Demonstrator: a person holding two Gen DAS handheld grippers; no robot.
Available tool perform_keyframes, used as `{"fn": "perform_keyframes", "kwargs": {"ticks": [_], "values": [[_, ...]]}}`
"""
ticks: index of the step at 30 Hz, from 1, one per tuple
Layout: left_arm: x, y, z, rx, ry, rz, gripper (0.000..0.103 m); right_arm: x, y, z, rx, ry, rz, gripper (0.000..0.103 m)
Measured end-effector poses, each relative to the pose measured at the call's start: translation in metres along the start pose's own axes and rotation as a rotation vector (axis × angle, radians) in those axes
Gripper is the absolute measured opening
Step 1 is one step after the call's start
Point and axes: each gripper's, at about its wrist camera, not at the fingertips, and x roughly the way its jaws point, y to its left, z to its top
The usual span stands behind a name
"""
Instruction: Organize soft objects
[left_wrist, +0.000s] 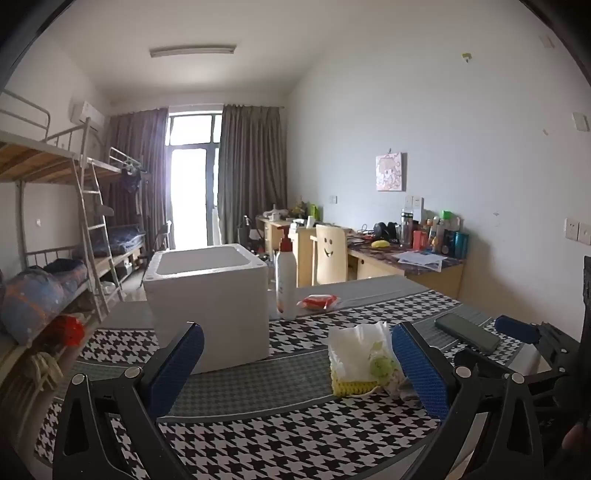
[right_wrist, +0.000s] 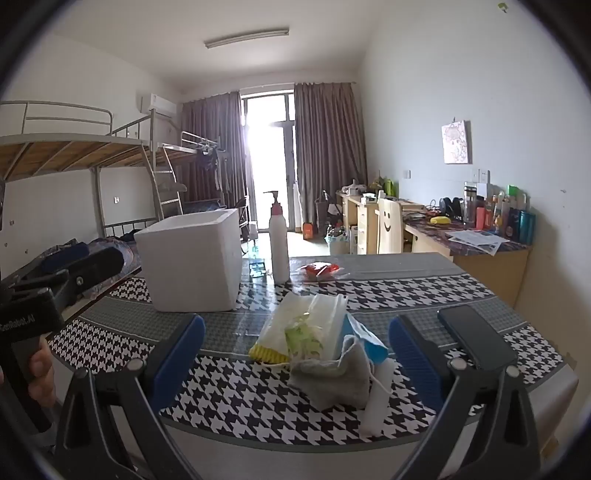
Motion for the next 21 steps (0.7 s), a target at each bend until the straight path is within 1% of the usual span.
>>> {"fn": "perform_keyframes", "kwargs": {"ticks": [1, 3, 6, 9, 13, 18, 21], "values": [[0.0047, -0.0032, 0.0024, 0.009, 0.009, 0.008, 0.102, -0.0006, -0.0001, -0.0001, 0.012, -0.008, 0.003, 0.101], [-0.0012, -0.0059, 0.0025, 0.019, -0.021, 0.012, 0.102, -0.0014, 0.0001, -0.0002, 0.011, -0.004, 0.005, 0.101], [0.0035, -0.0061, -0.0008, 0.01, -0.008, 0.007, 0.102, -0.0021, -0.0013, 0.0, 0.012, -0.006, 0.009, 0.101], [-0.0027, 0.0001, -0.0007, -0.008, -0.017, 0.008, 0.102, -0.0001, -0.0013, 0.0004, 0.008, -0.004, 0.01, 0.101], [-0.0014, 0.0019, -0.0028, -0.014, -0.008, 0.009, 0.102, -0.002, -0.0007, 0.0022, 0.001, -0.005, 0.005, 0.101], [-0.0013, 0.0002, -0.0027, -0.012, -0.008, 0.014, 0.102, -0.0032, -0.0047, 0.0036, -0.001, -0.014, 0.003, 0.101], [-0.0026, -0.0011, -0.0022, -0.002, -0.016, 0.016, 0.102, -0.0066, 0.0018, 0.0028, -0.01, -0.015, 0.003, 0.101]]}}
